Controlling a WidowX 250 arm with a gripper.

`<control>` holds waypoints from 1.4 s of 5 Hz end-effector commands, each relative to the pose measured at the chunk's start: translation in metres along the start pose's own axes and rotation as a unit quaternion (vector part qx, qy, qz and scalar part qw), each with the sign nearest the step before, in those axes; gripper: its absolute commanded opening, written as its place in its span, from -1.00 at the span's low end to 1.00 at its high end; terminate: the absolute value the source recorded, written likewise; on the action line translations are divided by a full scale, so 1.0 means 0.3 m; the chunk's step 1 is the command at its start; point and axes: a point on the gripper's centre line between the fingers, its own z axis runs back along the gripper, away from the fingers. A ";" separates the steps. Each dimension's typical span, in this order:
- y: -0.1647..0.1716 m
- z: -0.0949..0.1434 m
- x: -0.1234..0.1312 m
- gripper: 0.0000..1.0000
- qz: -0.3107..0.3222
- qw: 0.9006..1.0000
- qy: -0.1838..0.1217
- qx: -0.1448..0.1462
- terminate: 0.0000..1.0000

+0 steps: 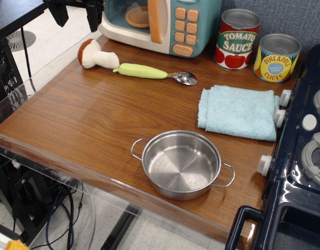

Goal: Place the spoon to the left of the pot

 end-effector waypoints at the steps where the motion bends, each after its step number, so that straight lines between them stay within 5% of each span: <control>1: 0.000 0.000 0.000 1.00 0.000 1.000 0.000 0.000 -1.00; 3: 0.077 0.061 0.007 1.00 -0.113 0.993 -0.005 0.015 -1.00; 4: 0.096 0.110 0.027 1.00 -0.176 0.984 0.018 0.025 -1.00; 5: 0.113 0.124 0.052 1.00 -0.297 0.954 0.033 0.036 -1.00; 6: 0.108 0.180 0.063 1.00 -0.424 0.905 0.040 -0.026 -1.00; 7: 0.118 0.129 0.058 1.00 -0.534 0.844 0.028 -0.053 -1.00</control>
